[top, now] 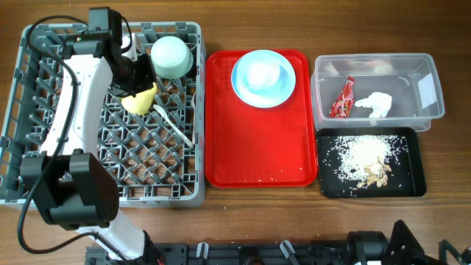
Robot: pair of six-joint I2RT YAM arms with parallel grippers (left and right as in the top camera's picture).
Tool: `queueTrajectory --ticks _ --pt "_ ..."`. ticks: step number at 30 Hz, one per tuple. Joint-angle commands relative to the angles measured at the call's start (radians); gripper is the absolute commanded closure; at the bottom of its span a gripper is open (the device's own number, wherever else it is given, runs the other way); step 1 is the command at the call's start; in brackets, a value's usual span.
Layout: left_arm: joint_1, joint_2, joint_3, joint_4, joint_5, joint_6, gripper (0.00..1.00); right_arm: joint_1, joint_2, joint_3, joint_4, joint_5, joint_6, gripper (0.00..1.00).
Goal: Sort waste into correct bins and load items into the dishwasher rack
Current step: 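Reach the left gripper to the light-blue saucer and grasp its rim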
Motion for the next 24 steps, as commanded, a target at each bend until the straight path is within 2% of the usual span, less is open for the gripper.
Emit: queueTrajectory --ticks 1,10,12,17,24 --pt "-0.001 0.007 -0.019 0.020 -0.146 -0.076 0.96 0.001 -0.007 0.002 -0.001 -0.001 0.004 0.00" --pt "-0.001 0.007 -0.162 0.195 -0.146 -0.077 0.96 0.000 -0.007 0.002 -0.001 -0.001 0.004 0.00" --pt "-0.001 0.007 -0.164 0.189 -0.156 -0.077 0.96 0.001 -0.007 0.002 -0.001 -0.001 0.004 0.00" --pt "0.016 -0.045 -0.151 0.122 -0.293 -0.081 0.96 0.001 -0.007 0.002 -0.001 -0.001 0.004 0.00" --pt "0.043 -0.228 -0.147 0.105 -0.322 -0.110 0.96 0.000 -0.007 0.002 -0.001 -0.001 0.004 0.00"
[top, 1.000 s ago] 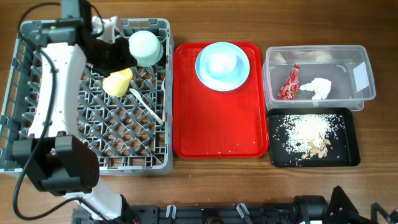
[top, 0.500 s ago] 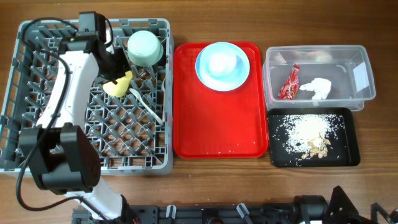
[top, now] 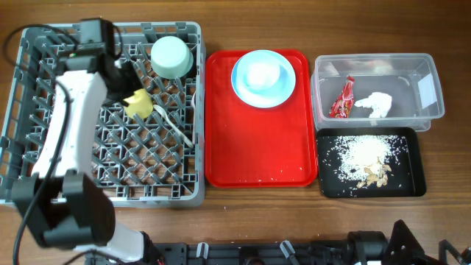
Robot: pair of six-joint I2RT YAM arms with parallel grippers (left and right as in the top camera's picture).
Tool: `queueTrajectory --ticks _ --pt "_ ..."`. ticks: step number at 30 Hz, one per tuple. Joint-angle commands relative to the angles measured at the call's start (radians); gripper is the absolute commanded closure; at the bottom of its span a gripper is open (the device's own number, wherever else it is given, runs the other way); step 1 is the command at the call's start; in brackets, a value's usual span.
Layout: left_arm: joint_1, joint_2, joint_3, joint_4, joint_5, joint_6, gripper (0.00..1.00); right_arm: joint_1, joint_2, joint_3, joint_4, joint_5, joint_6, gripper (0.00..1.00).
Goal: Sort waste into correct bins and load items into the dishwasher rack
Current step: 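Reach the left gripper to the light-blue saucer and grasp its rim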
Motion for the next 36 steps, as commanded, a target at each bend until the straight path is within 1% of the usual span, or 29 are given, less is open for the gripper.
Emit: queueTrajectory --ticks 1,3,4,7,9,11,15,17,19,22,25,28,33,36 --pt "0.006 -0.125 -0.007 0.012 -0.063 -0.024 0.96 0.000 -0.007 0.002 -0.001 -0.001 0.003 0.00" --pt "0.005 -0.169 -0.007 0.018 -0.059 -0.055 0.96 0.000 -0.007 0.002 -0.001 -0.001 0.003 0.00" --pt "0.000 -0.197 -0.007 0.018 -0.020 -0.066 0.95 0.000 -0.007 0.002 -0.001 -0.001 0.003 0.00" --pt "-0.040 -0.261 -0.007 0.050 0.193 -0.072 0.85 0.000 -0.007 0.002 -0.001 -0.001 0.004 0.00" --pt "-0.098 -0.272 -0.007 0.092 0.258 -0.072 0.81 0.000 -0.007 0.002 -0.001 -0.001 0.004 0.00" --pt "-0.174 -0.267 -0.007 0.124 0.263 -0.072 0.77 0.000 -0.007 0.002 -0.001 -0.001 0.004 0.00" --pt "-0.376 -0.215 -0.007 0.222 0.262 -0.070 0.60 0.000 -0.007 0.002 -0.001 -0.001 0.003 0.00" --pt "-0.454 -0.178 -0.007 0.272 0.258 -0.063 0.56 0.001 -0.007 0.002 -0.001 -0.001 0.003 0.00" --pt "-0.537 -0.118 -0.007 0.346 0.253 -0.010 0.56 0.001 -0.007 0.002 -0.001 -0.001 0.004 0.00" --pt "-0.622 -0.019 -0.007 0.459 0.230 0.021 0.57 0.000 -0.007 0.002 -0.001 -0.001 0.004 0.00" --pt "-0.683 0.105 -0.007 0.571 0.157 0.038 0.57 0.000 -0.007 0.002 -0.001 -0.001 0.004 0.00" --pt "-0.708 0.220 -0.007 0.663 0.138 0.039 0.57 0.001 -0.007 0.002 -0.001 -0.001 0.003 0.00" --pt "-0.706 0.363 -0.007 0.779 0.137 0.039 0.57 0.000 -0.007 0.002 -0.001 -0.001 0.004 0.00" --pt "-0.706 0.414 -0.007 0.840 0.138 0.088 0.60 0.001 -0.007 0.002 -0.001 -0.001 0.003 0.00"
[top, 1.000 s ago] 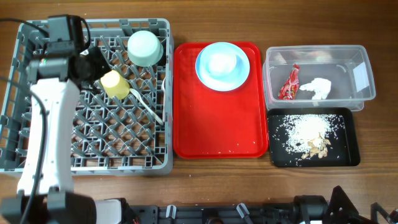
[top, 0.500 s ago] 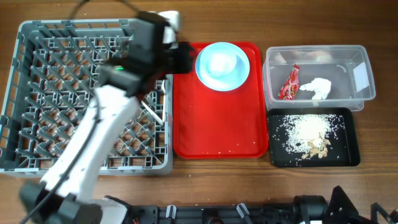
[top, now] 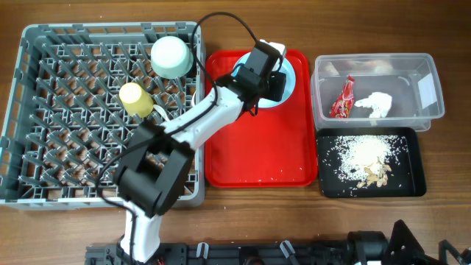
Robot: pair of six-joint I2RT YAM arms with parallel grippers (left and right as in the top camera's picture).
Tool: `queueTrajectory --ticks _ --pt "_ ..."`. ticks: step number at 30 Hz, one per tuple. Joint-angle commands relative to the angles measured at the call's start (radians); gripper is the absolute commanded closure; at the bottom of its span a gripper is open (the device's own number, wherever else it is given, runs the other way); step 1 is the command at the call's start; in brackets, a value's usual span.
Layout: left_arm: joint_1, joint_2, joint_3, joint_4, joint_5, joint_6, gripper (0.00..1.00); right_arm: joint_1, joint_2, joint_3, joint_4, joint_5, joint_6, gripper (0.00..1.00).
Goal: Sort waste into correct bins and load items into the dishwasher rack
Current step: 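Reach the left gripper to the light-blue saucer and grasp its rim, then carry the saucer with the left gripper into the rack and release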
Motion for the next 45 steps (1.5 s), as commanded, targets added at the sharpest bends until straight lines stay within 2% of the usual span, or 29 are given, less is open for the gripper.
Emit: queueTrajectory --ticks 1,6,8,10,18,22,24,27,30,33,35,37,41,43,45 --pt "0.003 0.058 -0.003 0.044 -0.018 0.078 0.63 0.000 -0.007 0.002 -0.001 -0.001 0.004 0.00" --pt "0.003 0.077 -0.003 0.038 -0.102 0.093 0.66 0.000 -0.007 0.002 -0.001 -0.001 0.004 0.00" --pt "0.003 0.079 -0.004 0.031 -0.111 0.092 0.73 0.000 -0.007 0.002 -0.001 -0.001 0.003 0.00" --pt "0.002 0.079 -0.004 0.018 -0.103 0.092 0.85 0.000 -0.007 0.002 -0.001 -0.001 0.004 0.00" --pt "0.000 0.084 -0.004 -0.044 -0.092 0.092 0.86 0.000 -0.007 0.002 -0.001 -0.001 0.004 0.00" --pt "0.000 0.084 -0.003 -0.043 -0.092 0.092 0.96 0.000 -0.007 0.002 -0.001 -0.001 0.004 0.00" --pt "0.006 0.071 -0.003 -0.040 -0.093 0.092 0.96 0.000 -0.007 0.002 -0.001 -0.001 0.004 0.00" --pt "0.018 -0.012 -0.003 -0.053 -0.087 0.087 0.96 0.000 -0.007 0.002 -0.001 -0.001 0.004 0.00" --pt "0.021 -0.171 -0.003 -0.118 -0.038 0.084 0.96 0.000 -0.007 0.002 -0.001 -0.001 0.004 0.00" --pt "0.023 -0.411 -0.003 -0.259 0.074 0.072 0.96 0.000 -0.007 0.002 -0.001 -0.001 0.003 0.00" --pt "0.039 -0.559 -0.003 -0.389 0.101 0.008 0.96 0.000 -0.007 0.002 -0.001 -0.001 0.004 0.00" --pt "0.089 -0.720 -0.003 -0.579 0.154 -0.026 0.96 0.000 -0.007 0.002 -0.001 -0.001 0.003 0.00" --pt "0.224 -0.902 -0.004 -0.928 0.356 -0.021 0.96 0.000 -0.007 0.002 -0.001 -0.001 0.003 0.00" --pt "0.271 -0.938 -0.007 -1.050 0.403 -0.016 0.96 0.000 -0.007 0.002 -0.001 -0.001 0.004 0.00" --pt "0.323 -0.969 -0.040 -1.111 0.526 0.013 0.96 0.000 -0.007 0.002 -0.001 -0.001 0.003 0.00"
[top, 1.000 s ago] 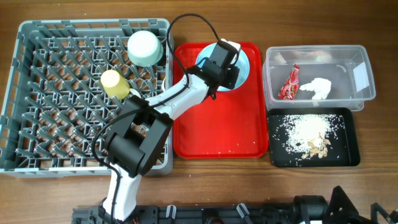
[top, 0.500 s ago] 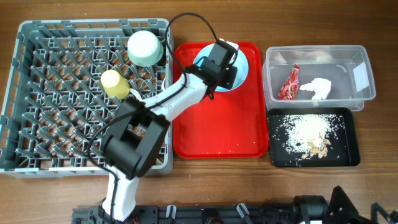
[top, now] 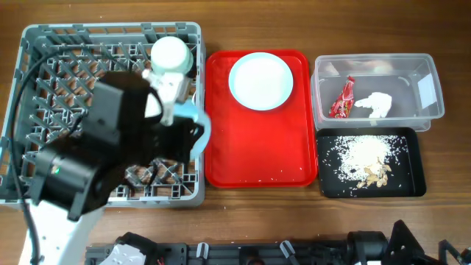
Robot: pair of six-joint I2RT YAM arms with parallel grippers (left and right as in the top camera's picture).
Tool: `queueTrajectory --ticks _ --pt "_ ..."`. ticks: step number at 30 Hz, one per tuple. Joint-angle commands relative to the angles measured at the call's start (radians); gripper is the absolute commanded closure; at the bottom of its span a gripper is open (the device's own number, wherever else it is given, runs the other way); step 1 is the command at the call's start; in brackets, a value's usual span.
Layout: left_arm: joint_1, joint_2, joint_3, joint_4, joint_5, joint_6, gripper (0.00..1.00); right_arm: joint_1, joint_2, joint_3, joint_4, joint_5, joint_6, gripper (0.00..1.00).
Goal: Sort waste into correct bins and load items into the dishwasher rack
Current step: 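Carry the saucer with the left gripper into the rack and release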
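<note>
My left arm fills the overhead view, raised high over the grey dishwasher rack (top: 44, 73). Its gripper (top: 180, 118) points down at the rack's right side and appears shut on a light-blue bowl (top: 202, 132), of which only a curved rim shows past the arm. A pale mint cup (top: 171, 55) stands in the rack's far right corner. The light-blue plate (top: 260, 81) lies bare at the back of the red tray (top: 257, 154). The arm hides the rack's middle. My right gripper is out of view.
A clear bin (top: 379, 88) at the right holds a red wrapper (top: 343, 99) and a crumpled white tissue (top: 374, 105). In front of it a black tray (top: 372, 162) holds rice and food scraps. A few crumbs lie on the red tray.
The left gripper was at the bowl on the plate; now it is over the rack's right side with the bowl. The plate is left bare. The yellow cup is hidden by the arm.
The left gripper first held a yellow cup low in the rack beside the mint cup, and was still there a moment later. Then the yellow cup stood free in the rack and the gripper was at the bowl on the tray. Now the bowl hangs over the rack.
</note>
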Motion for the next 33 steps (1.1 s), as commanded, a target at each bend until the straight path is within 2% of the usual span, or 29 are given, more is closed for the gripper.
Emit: queueTrajectory --ticks 1,2,5,11,13,17,22,28,33 --pt "0.086 -0.029 -0.075 -0.043 0.330 0.043 0.96 0.000 -0.007 0.002 0.002 -0.001 0.003 0.00" --pt "0.120 -0.031 -0.112 -0.034 0.448 0.069 0.96 0.000 -0.007 0.002 0.002 -0.001 0.004 0.00" --pt "0.230 -0.028 -0.237 -0.006 0.639 0.098 0.96 0.000 -0.007 0.002 0.002 -0.001 0.004 0.00" --pt "0.518 -0.025 -0.579 0.126 0.901 0.146 0.96 0.000 -0.007 0.002 0.002 -0.001 0.003 0.00" --pt "0.602 -0.012 -0.674 0.182 0.946 0.146 0.96 0.000 -0.007 0.002 0.002 -0.001 0.003 0.00" --pt "0.684 0.056 -0.806 0.293 1.036 0.145 0.96 0.000 -0.007 0.002 0.002 -0.001 0.004 0.00" --pt "0.722 0.152 -0.823 0.349 1.002 0.146 0.96 0.000 -0.007 0.002 0.002 -0.001 0.004 0.00" --pt "0.780 0.169 -0.823 0.321 0.757 0.145 0.96 0.000 -0.007 0.002 0.002 -0.001 0.003 0.00" --pt "0.816 0.169 -0.823 0.318 0.721 0.145 0.96 0.000 -0.007 0.002 0.002 -0.001 0.004 0.00"
